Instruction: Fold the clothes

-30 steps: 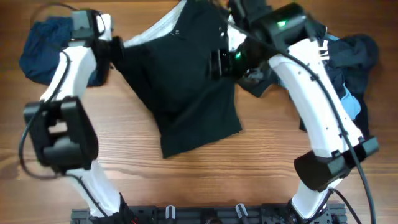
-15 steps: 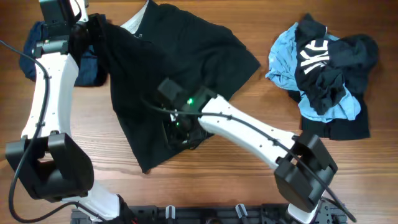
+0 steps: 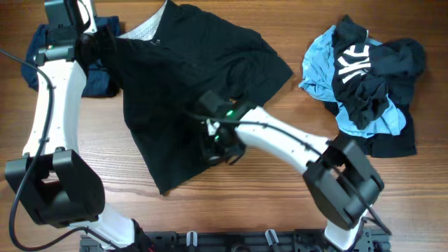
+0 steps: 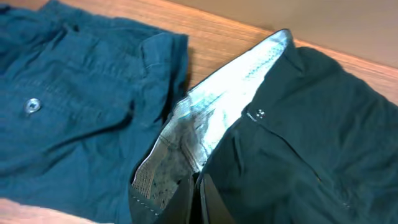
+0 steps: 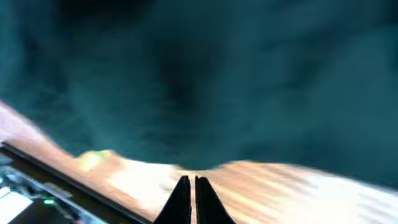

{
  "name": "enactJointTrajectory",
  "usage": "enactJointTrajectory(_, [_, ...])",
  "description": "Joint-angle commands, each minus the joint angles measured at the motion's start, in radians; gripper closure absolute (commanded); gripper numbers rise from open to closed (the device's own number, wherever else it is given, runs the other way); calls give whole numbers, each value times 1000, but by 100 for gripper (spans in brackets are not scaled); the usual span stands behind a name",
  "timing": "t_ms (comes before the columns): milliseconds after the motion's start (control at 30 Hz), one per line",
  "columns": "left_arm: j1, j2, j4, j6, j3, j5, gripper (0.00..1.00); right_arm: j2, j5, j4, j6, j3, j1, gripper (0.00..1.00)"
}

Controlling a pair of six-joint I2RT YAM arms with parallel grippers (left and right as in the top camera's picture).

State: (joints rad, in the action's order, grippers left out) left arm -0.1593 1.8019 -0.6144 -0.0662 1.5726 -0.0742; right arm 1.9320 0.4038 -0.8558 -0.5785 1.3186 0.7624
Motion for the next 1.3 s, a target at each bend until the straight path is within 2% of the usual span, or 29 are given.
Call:
enactJointTrajectory(0, [-9, -1, 4, -21, 5, 20, 96, 61, -15, -41, 208, -3, -86, 96])
enactJointTrajectory(300, [-9, -1, -67, -55, 5, 20, 96, 151, -121, -14, 172, -3, -111, 96])
enactJointTrajectory(433, [-9, -1, -139, -71, 5, 42, 96, 163, -158, -74, 127, -3, -211, 96])
enactJointTrajectory(633, [-9, -1, -275, -156, 5, 119, 96, 163, -151, -58, 247, -2, -390, 95])
enactJointTrajectory(767, [-9, 1, -439, -285, 2, 121, 96, 163, -151, -50, 349, 5, -502, 96])
enactJointTrajectory(867, [-9, 11, -550, -315, -3, 117, 96, 163, -150, -66, 390, 31, -588, 96])
enactJointTrajectory(1067, [-2, 14, -626, -317, -89, 109, 96, 162, -122, -252, 463, 206, -689, 96])
enactJointTrajectory(1233, [27, 11, -666, -315, -142, 64, 96, 147, -112, -408, 499, 493, -694, 95])
enactJointTrajectory(1267, [42, 9, -669, -315, -142, 64, 96, 146, -112, -420, 499, 558, -694, 92])
